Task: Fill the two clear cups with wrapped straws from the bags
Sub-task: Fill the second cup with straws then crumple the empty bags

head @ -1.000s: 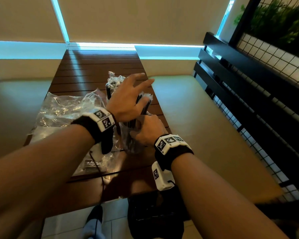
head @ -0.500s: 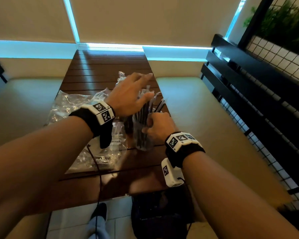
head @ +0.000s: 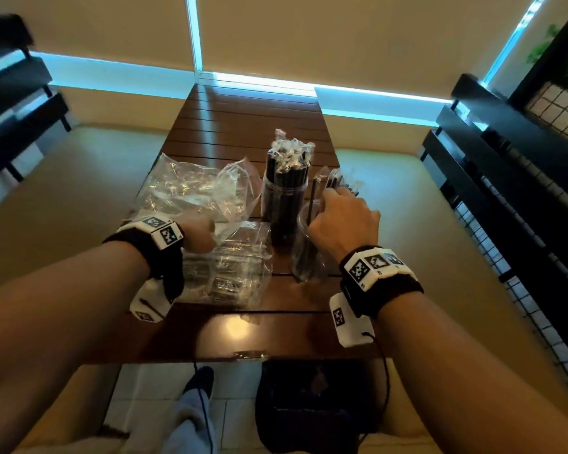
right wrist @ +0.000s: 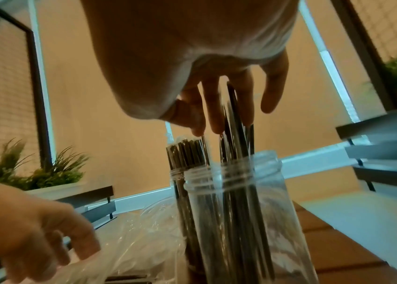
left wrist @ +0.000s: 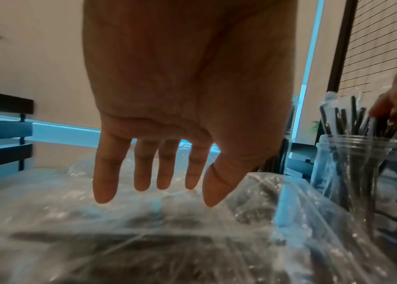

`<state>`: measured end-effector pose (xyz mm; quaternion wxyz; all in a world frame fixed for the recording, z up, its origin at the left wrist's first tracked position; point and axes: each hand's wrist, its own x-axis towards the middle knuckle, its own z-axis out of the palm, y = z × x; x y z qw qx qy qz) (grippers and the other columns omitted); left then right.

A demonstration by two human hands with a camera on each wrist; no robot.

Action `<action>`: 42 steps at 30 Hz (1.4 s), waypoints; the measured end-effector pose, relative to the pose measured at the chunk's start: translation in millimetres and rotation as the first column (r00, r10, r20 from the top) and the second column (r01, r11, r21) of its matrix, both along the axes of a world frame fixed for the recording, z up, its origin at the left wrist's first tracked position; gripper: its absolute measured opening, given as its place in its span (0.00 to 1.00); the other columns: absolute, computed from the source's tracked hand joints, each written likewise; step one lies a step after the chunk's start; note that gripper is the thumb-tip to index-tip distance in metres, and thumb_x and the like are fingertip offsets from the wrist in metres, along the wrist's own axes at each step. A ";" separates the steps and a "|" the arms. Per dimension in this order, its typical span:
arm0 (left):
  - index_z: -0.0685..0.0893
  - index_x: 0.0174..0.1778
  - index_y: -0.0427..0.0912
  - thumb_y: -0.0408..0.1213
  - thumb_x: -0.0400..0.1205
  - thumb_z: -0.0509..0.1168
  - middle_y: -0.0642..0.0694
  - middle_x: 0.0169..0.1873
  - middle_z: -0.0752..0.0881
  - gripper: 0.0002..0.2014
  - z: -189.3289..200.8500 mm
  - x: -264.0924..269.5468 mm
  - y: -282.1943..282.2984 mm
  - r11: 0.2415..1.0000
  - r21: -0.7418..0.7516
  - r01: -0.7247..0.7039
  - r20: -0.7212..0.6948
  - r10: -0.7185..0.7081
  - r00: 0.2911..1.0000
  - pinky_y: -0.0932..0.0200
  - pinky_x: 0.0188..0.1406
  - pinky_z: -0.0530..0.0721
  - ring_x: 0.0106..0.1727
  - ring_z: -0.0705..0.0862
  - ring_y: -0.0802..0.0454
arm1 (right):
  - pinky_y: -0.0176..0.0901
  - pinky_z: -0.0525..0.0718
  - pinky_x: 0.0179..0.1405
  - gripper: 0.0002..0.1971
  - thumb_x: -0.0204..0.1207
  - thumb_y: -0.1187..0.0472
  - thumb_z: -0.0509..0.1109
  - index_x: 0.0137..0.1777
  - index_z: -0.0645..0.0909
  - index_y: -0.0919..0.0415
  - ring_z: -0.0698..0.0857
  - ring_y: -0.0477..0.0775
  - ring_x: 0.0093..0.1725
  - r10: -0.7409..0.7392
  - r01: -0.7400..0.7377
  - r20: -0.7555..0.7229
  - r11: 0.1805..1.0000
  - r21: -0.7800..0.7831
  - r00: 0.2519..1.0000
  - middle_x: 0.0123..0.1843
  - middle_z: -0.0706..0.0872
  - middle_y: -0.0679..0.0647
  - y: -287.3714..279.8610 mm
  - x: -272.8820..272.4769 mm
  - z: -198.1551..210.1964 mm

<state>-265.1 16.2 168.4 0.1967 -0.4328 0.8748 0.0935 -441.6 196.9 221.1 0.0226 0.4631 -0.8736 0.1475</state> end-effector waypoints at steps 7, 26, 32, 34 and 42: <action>0.76 0.76 0.41 0.36 0.81 0.64 0.41 0.74 0.78 0.24 -6.6 3.9 -5.0 0.999 0.029 -0.036 -0.043 0.037 0.998 0.51 0.71 0.76 0.72 0.77 0.43 | 0.68 0.59 0.72 0.17 0.71 0.56 0.70 0.61 0.82 0.50 0.67 0.65 0.77 -0.014 0.032 -0.324 0.998 0.049 0.946 0.69 0.81 0.51 -15.0 -20.7 30.0; 0.69 0.80 0.44 0.36 0.79 0.68 0.40 0.73 0.79 0.32 -38.1 30.6 -21.2 0.999 0.044 0.010 -0.181 -0.002 0.984 0.50 0.70 0.77 0.71 0.77 0.41 | 0.52 0.87 0.49 0.08 0.73 0.63 0.69 0.50 0.87 0.62 0.87 0.66 0.51 0.446 -0.496 0.221 0.740 0.453 0.867 0.52 0.88 0.63 -104.6 68.9 -100.5; 0.68 0.81 0.42 0.30 0.78 0.69 0.40 0.70 0.80 0.34 -48.5 46.8 -28.1 0.983 0.180 -0.047 -0.261 0.094 0.961 0.51 0.67 0.80 0.68 0.80 0.43 | 0.51 0.88 0.49 0.10 0.64 0.61 0.75 0.46 0.87 0.60 0.87 0.60 0.46 0.468 -0.553 0.305 0.608 0.570 0.829 0.47 0.89 0.58 -132.9 71.3 -103.8; 0.65 0.82 0.45 0.31 0.78 0.69 0.41 0.70 0.80 0.35 -48.4 46.5 -28.7 0.977 0.209 -0.040 -0.239 0.090 0.967 0.50 0.67 0.81 0.68 0.80 0.44 | 0.52 0.90 0.45 0.14 0.57 0.56 0.78 0.43 0.88 0.57 0.88 0.59 0.42 0.483 -0.545 0.289 0.559 0.625 0.826 0.44 0.89 0.56 -143.7 71.2 -103.6; 0.63 0.84 0.47 0.31 0.70 0.73 0.41 0.74 0.75 0.45 -48.4 48.5 -25.9 0.967 0.256 -0.016 -0.230 0.077 0.970 0.50 0.66 0.81 0.71 0.77 0.43 | 0.53 0.90 0.42 0.17 0.53 0.48 0.72 0.42 0.85 0.52 0.86 0.57 0.40 0.501 -0.544 0.261 0.578 0.608 0.825 0.41 0.86 0.53 -164.7 78.9 -117.3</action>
